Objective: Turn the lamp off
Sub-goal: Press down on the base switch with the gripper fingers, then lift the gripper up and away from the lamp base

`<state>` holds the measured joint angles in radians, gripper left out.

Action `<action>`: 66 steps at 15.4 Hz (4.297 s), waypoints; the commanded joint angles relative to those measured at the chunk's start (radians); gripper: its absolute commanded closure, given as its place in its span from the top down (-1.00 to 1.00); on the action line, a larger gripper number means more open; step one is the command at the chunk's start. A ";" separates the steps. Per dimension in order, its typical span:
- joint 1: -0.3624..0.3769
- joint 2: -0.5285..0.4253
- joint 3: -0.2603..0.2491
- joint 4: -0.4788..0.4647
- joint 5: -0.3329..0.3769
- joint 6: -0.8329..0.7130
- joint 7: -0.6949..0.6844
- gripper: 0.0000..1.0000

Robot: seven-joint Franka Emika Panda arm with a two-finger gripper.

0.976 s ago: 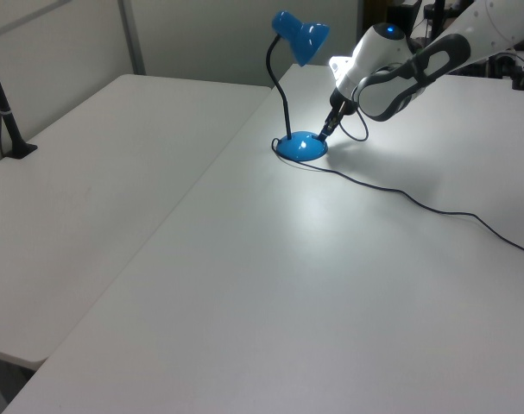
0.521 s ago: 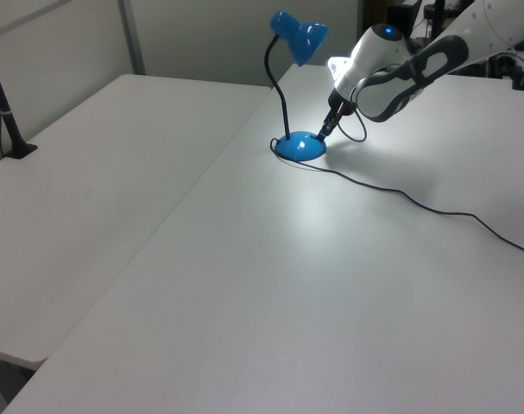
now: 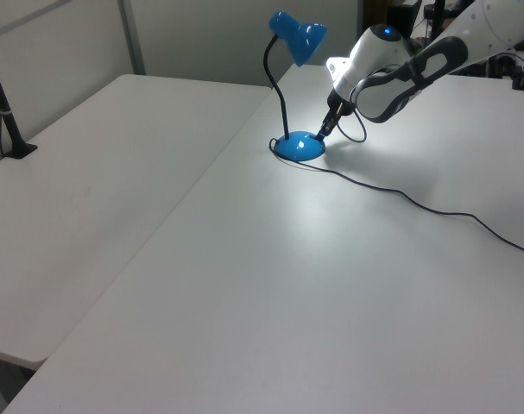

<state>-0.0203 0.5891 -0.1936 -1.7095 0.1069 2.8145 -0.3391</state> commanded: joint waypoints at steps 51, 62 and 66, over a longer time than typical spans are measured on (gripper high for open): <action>0.007 0.008 -0.001 0.024 0.057 -0.003 0.015 -1.00; 0.019 -0.325 -0.003 -0.052 0.048 -0.656 -0.003 -0.18; 0.040 -0.483 -0.003 -0.038 0.037 -0.874 0.002 1.00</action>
<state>-0.0105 0.2497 -0.1935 -1.7012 0.1577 2.0657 -0.3322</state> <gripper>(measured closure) 0.595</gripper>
